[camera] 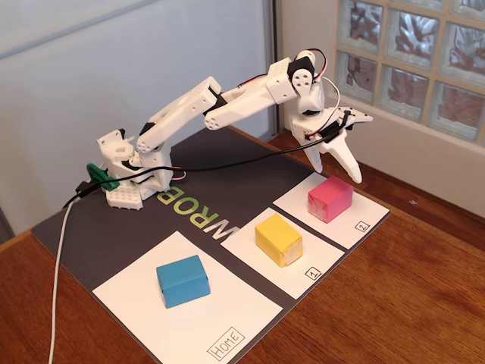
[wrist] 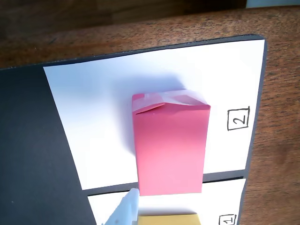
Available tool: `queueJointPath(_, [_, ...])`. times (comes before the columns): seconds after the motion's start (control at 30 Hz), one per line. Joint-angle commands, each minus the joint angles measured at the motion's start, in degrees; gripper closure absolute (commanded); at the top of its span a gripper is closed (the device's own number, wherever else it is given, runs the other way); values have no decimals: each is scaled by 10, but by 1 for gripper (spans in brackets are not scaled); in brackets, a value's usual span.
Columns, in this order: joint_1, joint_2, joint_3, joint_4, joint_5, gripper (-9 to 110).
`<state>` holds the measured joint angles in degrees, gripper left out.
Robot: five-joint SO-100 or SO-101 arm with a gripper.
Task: Move box red to home
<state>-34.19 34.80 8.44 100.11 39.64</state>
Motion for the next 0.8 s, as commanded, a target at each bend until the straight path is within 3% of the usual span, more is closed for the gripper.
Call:
queueJointPath(0.0, [-7, 4, -28, 46, 7, 53])
queueJointPath(0.77, [-19, 12, -6, 106, 17, 63])
